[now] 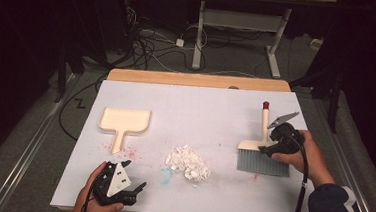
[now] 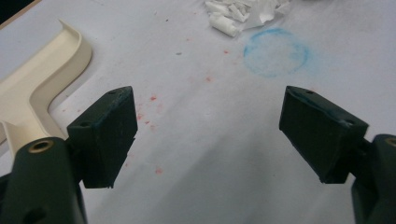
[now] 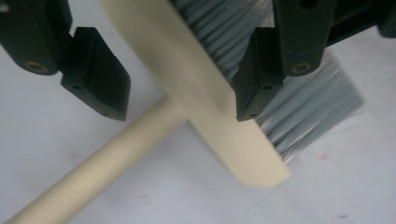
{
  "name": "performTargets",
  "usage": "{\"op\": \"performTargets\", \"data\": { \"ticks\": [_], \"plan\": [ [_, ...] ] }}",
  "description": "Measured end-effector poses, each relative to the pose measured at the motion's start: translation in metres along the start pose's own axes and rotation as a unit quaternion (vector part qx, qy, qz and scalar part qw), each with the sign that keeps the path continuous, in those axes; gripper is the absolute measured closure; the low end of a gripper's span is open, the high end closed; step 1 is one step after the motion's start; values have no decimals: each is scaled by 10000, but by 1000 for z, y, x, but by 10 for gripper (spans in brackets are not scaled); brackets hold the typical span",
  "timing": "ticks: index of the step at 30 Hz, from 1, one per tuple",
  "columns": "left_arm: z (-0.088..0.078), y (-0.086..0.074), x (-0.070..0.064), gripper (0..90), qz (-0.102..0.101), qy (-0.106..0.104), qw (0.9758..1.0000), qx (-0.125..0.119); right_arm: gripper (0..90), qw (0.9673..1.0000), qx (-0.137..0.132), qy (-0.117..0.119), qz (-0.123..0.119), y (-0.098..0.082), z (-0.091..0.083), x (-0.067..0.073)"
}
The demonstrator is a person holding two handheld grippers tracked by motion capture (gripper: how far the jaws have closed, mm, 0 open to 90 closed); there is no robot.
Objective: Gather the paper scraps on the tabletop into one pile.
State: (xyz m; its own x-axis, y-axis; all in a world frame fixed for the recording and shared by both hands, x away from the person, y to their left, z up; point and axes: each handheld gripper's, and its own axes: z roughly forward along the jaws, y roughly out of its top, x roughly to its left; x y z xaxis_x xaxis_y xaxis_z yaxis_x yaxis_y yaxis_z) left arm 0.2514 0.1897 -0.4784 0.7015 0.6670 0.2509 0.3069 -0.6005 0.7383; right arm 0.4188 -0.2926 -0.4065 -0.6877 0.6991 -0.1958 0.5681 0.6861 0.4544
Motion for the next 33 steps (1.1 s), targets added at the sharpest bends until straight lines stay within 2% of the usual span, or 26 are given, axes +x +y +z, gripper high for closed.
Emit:
{"op": "performTargets", "data": {
  "ticks": [2,4,6,8,12,15,20,23,25,27,29,33],
  "plan": [
    [0,0,0,182,-1,2,10000,-7,374,9995,-294,-29,77,-2,-3,-4],
    [0,0,1,182,-14,7,10000,-25,369,9980,-575,-12,253,-4,-7,-4],
    [0,0,1,183,-27,11,10000,-27,350,9961,-808,-208,278,-6,-9,-2],
    [-1,0,0,182,-17,16,10000,-27,338,9937,-1027,-290,330,-8,-10,2],
    [-1,0,1,182,-21,28,10000,-39,311,9855,-1564,-482,444,-14,-16,11],
    [-2,0,1,182,-14,38,10000,-32,306,9811,-1844,-377,458,-19,-22,19],
    [-2,0,1,182,-3,67,10000,-34,280,9679,-2382,-666,442,-28,-37,35],
    [-1,0,1,182,7,76,10000,-19,264,9620,-2593,-740,435,-36,-43,46],
    [-1,0,2,182,11,78,10000,-14,260,9592,-2677,-795,434,-43,-46,54],
    [-1,1,2,182,20,99,9999,-12,256,9549,-2829,-751,491,-52,-47,61],
    [-1,1,2,182,-1,110,9999,-27,245,9523,-2902,-822,458,-61,-47,69],
    [0,0,0,182,44,118,9999,25,245,9455,-3129,-751,491,-75,-46,83]
  ]
}}
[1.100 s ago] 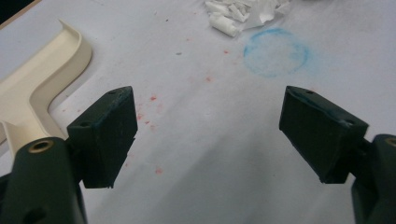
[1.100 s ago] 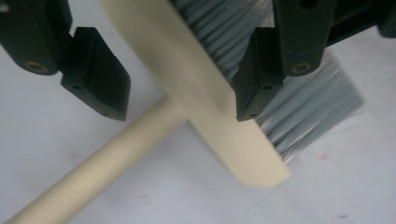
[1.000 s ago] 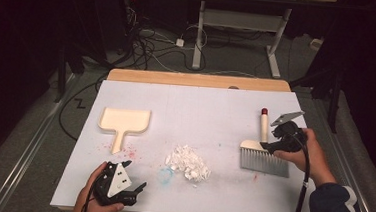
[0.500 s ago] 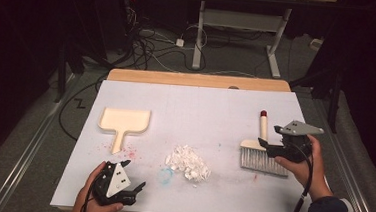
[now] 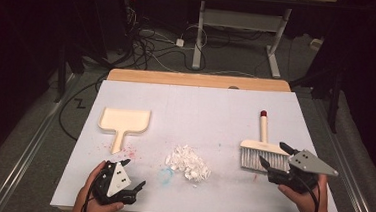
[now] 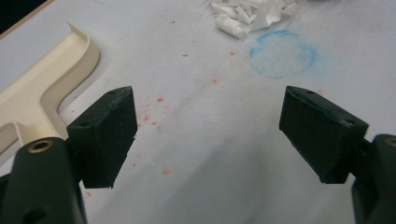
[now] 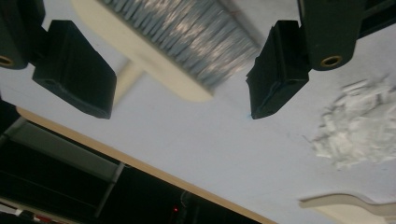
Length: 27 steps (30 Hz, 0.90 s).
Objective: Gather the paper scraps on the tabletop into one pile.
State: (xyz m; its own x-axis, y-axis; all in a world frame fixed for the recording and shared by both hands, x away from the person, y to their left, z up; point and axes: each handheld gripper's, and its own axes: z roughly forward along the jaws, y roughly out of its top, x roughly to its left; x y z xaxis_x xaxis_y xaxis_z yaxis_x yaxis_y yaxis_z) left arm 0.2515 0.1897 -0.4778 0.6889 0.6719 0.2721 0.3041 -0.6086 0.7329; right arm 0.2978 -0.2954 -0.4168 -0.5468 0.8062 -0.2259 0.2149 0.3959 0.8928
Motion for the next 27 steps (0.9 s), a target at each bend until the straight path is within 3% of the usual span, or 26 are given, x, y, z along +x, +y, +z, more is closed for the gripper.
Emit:
{"op": "performTargets", "data": {
  "ticks": [8,11,27],
  "plan": [
    [-3,-2,-2,182,54,-4,10000,8,238,9994,41,182,-285,-17,-14,23],
    [-5,-3,-3,182,62,-6,10000,-20,230,9990,35,100,-425,-16,-18,28],
    [-3,-2,-4,182,122,-24,9999,22,222,9986,76,28,-521,-17,-17,28]
  ]
}}
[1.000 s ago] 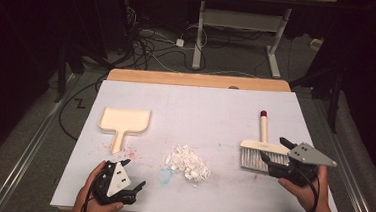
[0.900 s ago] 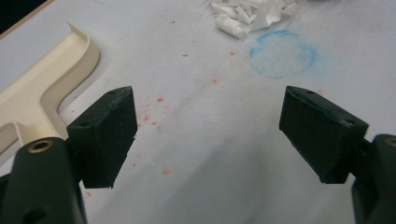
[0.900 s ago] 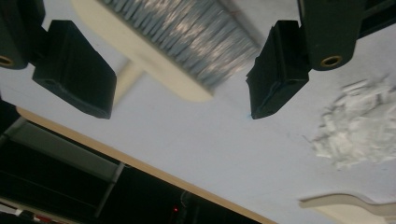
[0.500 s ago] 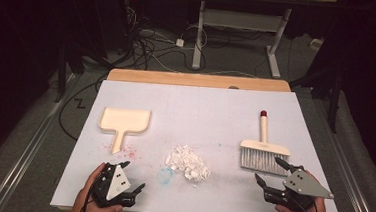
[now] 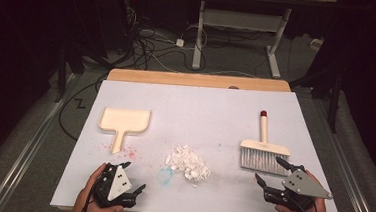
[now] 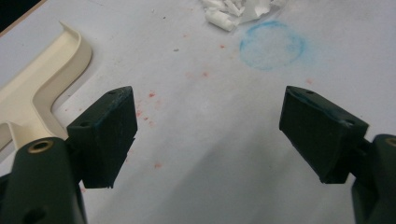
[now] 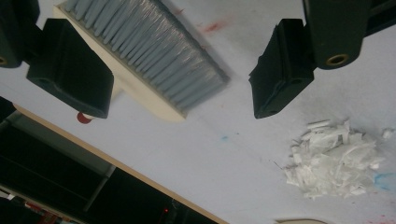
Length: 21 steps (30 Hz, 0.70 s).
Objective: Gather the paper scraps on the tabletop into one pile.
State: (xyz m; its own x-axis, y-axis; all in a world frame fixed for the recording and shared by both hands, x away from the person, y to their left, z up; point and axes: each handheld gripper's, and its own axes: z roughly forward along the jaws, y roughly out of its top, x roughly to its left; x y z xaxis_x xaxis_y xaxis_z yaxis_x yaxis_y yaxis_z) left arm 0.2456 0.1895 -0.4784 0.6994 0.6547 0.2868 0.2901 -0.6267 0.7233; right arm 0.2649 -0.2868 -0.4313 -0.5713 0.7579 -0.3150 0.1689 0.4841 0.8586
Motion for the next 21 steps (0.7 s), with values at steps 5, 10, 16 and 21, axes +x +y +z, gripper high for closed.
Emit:
{"op": "performTargets", "data": {
  "ticks": [5,10,16,21],
  "plan": [
    [0,0,0,182,-11,-2,10000,-12,222,10000,-2,1,-31,1,0,1],
    [0,-1,1,182,-15,-3,10000,-1,222,10000,31,14,-37,1,1,1],
    [0,0,0,182,-18,10,10000,-2,225,9999,54,60,-81,1,1,3],
    [1,1,1,182,-25,15,10000,27,225,10000,26,66,-63,1,1,2]
  ]
}}
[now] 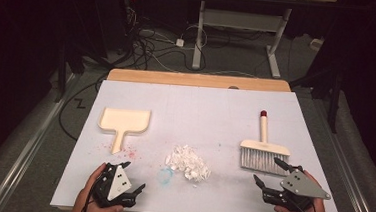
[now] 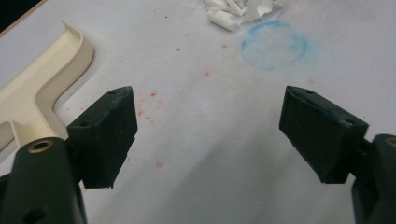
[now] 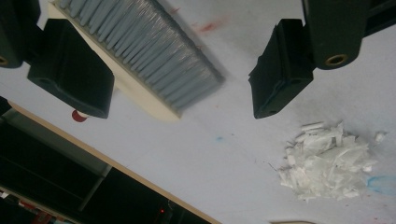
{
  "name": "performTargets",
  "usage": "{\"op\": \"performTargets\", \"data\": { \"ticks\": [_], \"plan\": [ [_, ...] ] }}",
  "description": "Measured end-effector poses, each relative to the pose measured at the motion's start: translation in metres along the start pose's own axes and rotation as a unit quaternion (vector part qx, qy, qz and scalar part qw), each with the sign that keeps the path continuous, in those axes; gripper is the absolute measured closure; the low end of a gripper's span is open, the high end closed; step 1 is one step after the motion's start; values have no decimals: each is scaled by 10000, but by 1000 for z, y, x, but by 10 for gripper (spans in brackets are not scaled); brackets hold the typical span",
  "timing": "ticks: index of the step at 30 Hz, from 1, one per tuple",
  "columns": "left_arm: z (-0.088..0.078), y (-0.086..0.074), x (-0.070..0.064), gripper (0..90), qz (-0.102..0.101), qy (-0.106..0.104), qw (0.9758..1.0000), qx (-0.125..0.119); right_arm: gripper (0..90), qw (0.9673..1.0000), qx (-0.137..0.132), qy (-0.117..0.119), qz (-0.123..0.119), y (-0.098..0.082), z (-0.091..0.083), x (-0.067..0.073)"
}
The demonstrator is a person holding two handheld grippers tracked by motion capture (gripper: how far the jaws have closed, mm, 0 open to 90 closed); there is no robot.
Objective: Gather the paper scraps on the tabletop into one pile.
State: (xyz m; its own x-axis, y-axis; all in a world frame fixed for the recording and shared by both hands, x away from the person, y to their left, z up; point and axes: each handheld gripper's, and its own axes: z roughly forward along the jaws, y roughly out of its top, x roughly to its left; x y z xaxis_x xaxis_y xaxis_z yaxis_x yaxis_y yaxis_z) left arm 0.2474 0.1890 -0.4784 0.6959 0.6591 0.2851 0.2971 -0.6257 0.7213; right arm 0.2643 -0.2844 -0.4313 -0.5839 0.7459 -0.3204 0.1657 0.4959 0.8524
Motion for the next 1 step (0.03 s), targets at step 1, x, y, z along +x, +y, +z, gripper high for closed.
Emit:
{"op": "performTargets", "data": {
  "ticks": [1],
  "plan": [
    [1,0,0,182,-1,0,10000,4,225,10000,-3,-2,-4,0,0,-1]
  ]
}}
